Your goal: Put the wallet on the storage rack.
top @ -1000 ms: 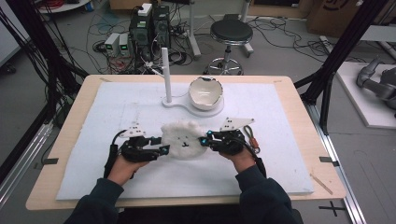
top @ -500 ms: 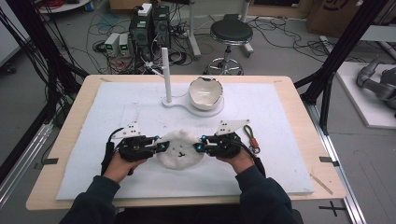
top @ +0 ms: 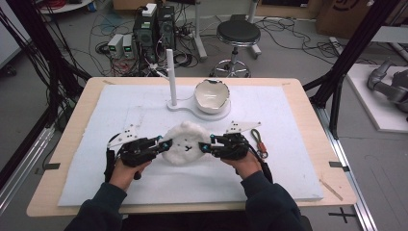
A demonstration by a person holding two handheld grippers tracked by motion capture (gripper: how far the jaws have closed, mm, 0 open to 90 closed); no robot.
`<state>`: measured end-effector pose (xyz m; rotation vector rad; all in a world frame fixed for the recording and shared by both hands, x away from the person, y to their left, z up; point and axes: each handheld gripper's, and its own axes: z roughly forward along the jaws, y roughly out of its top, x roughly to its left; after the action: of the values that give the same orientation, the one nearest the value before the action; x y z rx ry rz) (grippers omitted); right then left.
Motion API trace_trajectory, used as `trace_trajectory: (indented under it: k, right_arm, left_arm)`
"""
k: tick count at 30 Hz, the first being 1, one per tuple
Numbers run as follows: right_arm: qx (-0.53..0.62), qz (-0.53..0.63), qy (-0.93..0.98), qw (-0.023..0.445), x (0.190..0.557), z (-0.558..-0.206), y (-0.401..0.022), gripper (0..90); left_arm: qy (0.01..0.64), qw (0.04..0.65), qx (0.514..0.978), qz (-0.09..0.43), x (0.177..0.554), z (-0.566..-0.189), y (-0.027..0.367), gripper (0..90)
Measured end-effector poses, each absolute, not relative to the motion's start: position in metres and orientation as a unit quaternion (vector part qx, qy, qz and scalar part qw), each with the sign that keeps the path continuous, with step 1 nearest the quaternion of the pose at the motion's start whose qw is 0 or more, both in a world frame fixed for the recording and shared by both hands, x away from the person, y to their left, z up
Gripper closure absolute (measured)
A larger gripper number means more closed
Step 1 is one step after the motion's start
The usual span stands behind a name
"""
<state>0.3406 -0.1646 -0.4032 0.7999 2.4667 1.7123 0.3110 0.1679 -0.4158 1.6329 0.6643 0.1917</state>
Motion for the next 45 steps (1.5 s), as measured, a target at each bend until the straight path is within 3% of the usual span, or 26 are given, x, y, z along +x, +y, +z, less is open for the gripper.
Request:
trace_trajectory:
  k: [3, 8, 18, 26, 27, 30, 45]
  right_arm:
    - [0.250, 0.541, 0.800, 0.065, 0.340, -0.398, -0.170, 76.6]
    - [0.239, 0.533, 0.806, 0.093, 0.338, -0.396, -0.169, 77.4]
    - [0.226, 0.516, 0.800, 0.207, 0.352, -0.359, -0.180, 78.2]
    - [0.214, 0.484, 0.801, 0.280, 0.379, -0.317, -0.187, 78.2]
    - [0.211, 0.471, 0.802, 0.301, 0.389, -0.308, -0.188, 78.2]
    - [0.212, 0.453, 0.804, 0.320, 0.405, -0.300, -0.190, 78.2]
    - [0.185, 0.350, 0.828, 0.397, 0.461, -0.299, -0.179, 78.1]
  left_arm:
    - [0.293, 0.595, 0.744, 0.076, 0.312, -0.421, 0.160, 75.2]
    - [0.306, 0.579, 0.751, 0.079, 0.313, -0.423, 0.160, 70.5]
    - [0.393, 0.565, 0.714, 0.129, 0.320, -0.419, 0.199, 42.8]
    - [0.436, 0.564, 0.684, 0.154, 0.325, -0.422, 0.221, 36.8]
    - [0.442, 0.560, 0.682, 0.161, 0.325, -0.422, 0.222, 28.7]
    - [0.455, 0.557, 0.674, 0.170, 0.326, -0.423, 0.224, 21.2]
    - [0.459, 0.562, 0.669, 0.163, 0.327, -0.425, 0.227, 20.8]
